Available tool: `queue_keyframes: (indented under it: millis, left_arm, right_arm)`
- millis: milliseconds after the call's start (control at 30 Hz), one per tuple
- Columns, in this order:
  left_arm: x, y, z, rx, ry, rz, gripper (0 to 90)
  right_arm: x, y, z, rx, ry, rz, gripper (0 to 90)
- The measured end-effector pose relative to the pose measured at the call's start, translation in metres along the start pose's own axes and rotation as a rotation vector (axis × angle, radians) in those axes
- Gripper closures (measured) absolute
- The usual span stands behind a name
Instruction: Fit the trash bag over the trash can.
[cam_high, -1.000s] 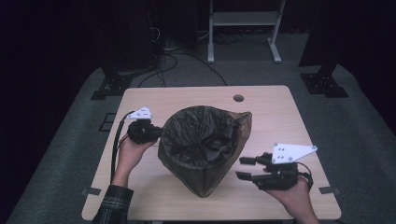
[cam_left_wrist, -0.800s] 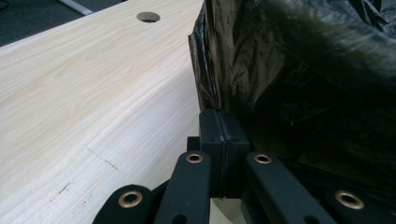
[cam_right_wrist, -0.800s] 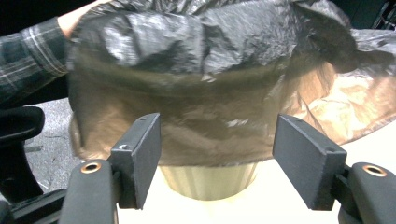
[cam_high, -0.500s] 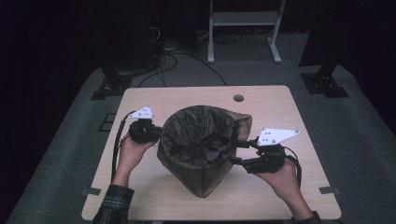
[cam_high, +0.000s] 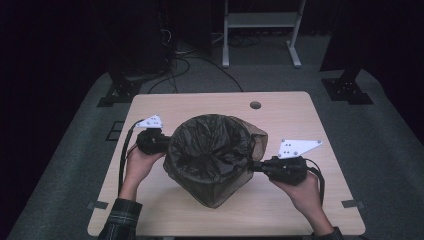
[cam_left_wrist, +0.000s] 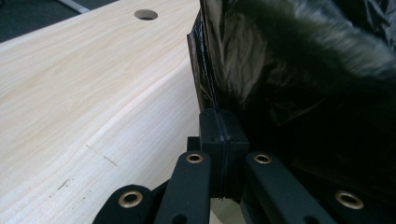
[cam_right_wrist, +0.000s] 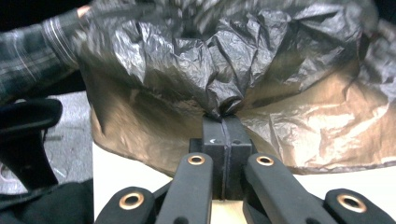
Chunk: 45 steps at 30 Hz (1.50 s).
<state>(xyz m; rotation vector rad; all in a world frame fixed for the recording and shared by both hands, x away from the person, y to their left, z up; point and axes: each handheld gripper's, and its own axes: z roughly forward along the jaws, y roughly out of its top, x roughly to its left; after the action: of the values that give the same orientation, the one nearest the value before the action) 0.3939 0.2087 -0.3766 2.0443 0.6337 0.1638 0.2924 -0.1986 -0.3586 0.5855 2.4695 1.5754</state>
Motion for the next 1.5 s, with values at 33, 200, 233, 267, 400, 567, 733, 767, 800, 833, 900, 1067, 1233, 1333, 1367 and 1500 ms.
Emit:
queue_keyframes:
  millis: [33,200,233,267,400,567,733,767,800,833,900,1067,1233,1333,1367,1500]
  left_arm:
    - [0.001,-0.002,0.001,0.006,0.001,-0.002,90.0]
    - [0.006,-0.013,0.006,0.019,0.0,-0.021,90.0]
    - [0.008,-0.016,0.007,0.025,-0.002,-0.027,89.9]
    - [0.009,-0.018,0.008,0.027,-0.001,-0.034,90.0]
    - [0.014,-0.027,0.014,0.056,-0.001,-0.057,90.0]
    - [0.018,-0.038,0.023,0.094,-0.004,-0.082,90.0]
    - [0.022,-0.046,0.03,0.132,0.007,-0.094,90.0]
    - [0.022,-0.048,0.031,0.148,0.014,-0.098,90.0]
    - [0.023,-0.05,0.032,0.155,0.017,-0.104,90.0]
    - [0.023,-0.052,0.033,0.16,0.021,-0.109,90.0]
    - [0.024,-0.055,0.035,0.184,0.031,-0.115,90.0]
    - [0.025,-0.062,0.037,0.21,0.031,-0.123,90.0]
    - [0.023,-0.055,0.024,0.142,0.042,-0.105,83.6]
    - [0.022,-0.05,0.013,0.112,0.059,-0.107,68.2]
    - [0.021,-0.049,0.009,0.11,0.069,-0.105,61.0]
    - [0.017,-0.045,-0.006,0.113,0.088,-0.094,40.1]
  right_arm:
    - [-0.001,-0.003,0.001,0.011,-0.002,0.003,89.9]
    - [-0.006,-0.019,0.01,0.056,0.004,0.028,89.9]
    - [-0.007,-0.023,0.012,0.064,0.002,0.035,89.9]
    - [-0.009,-0.026,0.015,0.076,0.003,0.042,89.9]
    - [-0.013,-0.036,0.022,0.109,-0.001,0.058,89.9]
    - [-0.02,-0.048,0.031,0.143,-0.01,0.084,90.0]
    - [-0.028,-0.059,0.039,0.177,-0.017,0.106,90.0]
    - [-0.029,-0.061,0.04,0.184,-0.02,0.115,90.0]
    - [-0.031,-0.064,0.041,0.189,-0.026,0.118,90.0]
    - [-0.033,-0.066,0.041,0.194,-0.03,0.121,90.0]
    - [-0.036,-0.071,0.042,0.204,-0.035,0.137,90.0]
    - [-0.042,-0.082,0.045,0.241,-0.05,0.162,90.0]
    - [-0.041,-0.076,0.038,0.2,-0.06,0.148,81.6]
    - [-0.04,-0.07,0.031,0.175,-0.07,0.147,63.9]
    - [-0.041,-0.067,0.028,0.168,-0.067,0.143,61.5]
    - [-0.04,-0.055,0.015,0.115,-0.083,0.137,41.7]
